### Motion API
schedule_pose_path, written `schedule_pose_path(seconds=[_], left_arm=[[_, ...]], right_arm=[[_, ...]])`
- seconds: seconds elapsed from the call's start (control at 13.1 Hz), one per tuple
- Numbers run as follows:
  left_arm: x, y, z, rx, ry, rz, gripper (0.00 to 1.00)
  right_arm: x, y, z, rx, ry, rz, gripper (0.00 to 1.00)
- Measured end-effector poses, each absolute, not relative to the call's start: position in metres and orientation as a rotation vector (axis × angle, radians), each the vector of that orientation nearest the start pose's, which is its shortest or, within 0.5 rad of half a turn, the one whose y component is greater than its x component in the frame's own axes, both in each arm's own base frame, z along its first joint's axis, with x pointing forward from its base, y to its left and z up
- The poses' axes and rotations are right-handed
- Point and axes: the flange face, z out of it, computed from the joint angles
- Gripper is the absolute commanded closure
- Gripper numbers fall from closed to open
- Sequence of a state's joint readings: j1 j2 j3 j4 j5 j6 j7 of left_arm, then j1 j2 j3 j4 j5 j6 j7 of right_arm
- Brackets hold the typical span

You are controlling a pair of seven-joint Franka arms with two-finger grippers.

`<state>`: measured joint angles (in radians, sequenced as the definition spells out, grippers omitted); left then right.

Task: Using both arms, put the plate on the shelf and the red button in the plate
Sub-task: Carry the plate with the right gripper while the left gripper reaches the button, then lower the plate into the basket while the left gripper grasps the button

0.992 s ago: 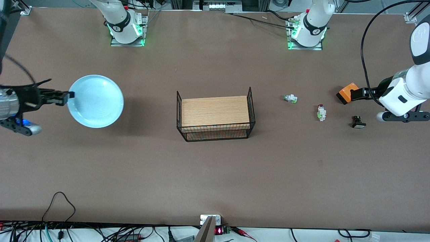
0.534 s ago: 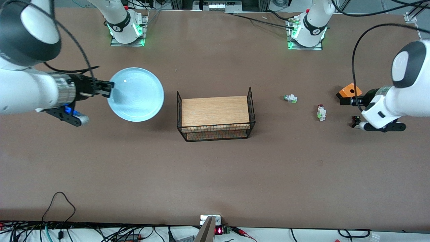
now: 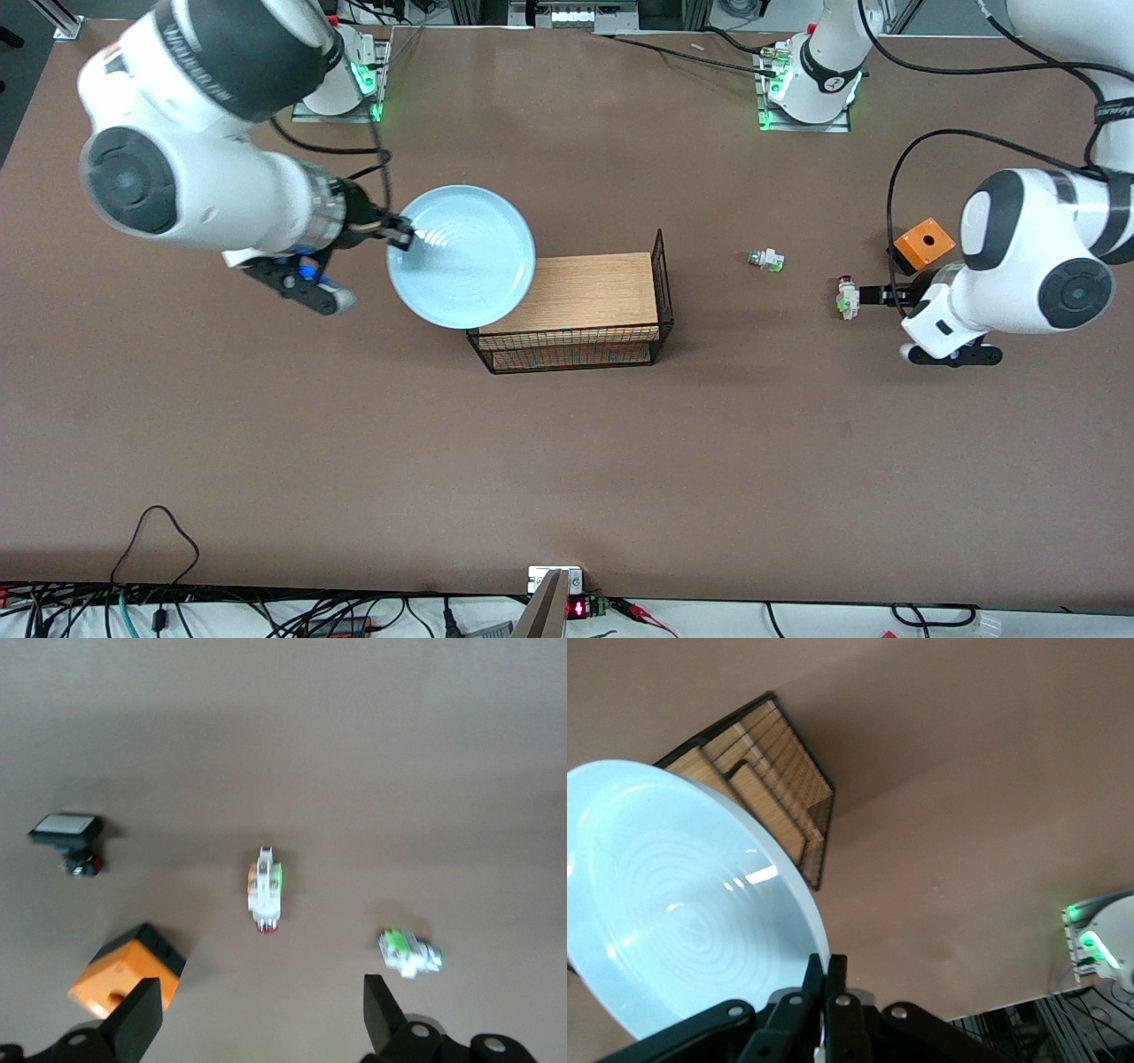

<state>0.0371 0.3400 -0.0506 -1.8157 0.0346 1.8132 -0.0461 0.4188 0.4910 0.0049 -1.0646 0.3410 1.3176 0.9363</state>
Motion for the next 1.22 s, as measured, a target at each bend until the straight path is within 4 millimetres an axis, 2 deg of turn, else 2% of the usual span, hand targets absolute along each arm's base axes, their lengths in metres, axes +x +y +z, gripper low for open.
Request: schedule_pose_path(seconds=[0.23, 0.46, 0.69, 0.92, 1.22], left_arm=[[0.586, -0.003, 0.298, -3.086, -0.029, 0.460, 0.00], [0.565, 0.002, 0.253, -3.104, -0.035, 0.374, 0.00], [0.545, 0.024, 0.221, -3.120, -0.008, 0.361, 0.00], [0.540, 0.038, 0.205, -3.127, -0.001, 0.378, 0.00], [0.532, 0.029, 0.194, -3.133, 0.024, 0.369, 0.00]], right_arm=[[0.574, 0.360, 0.526, -2.958, 0.620, 0.529, 1.00], [0.551, 0.401, 0.507, -3.083, 0.528, 0.473, 1.00], [0.523, 0.436, 0.495, -3.187, 0.430, 0.419, 1.00], [0.508, 0.452, 0.482, -3.225, 0.384, 0.417, 1.00], [0.505, 0.459, 0.466, -3.230, 0.371, 0.402, 1.00]])
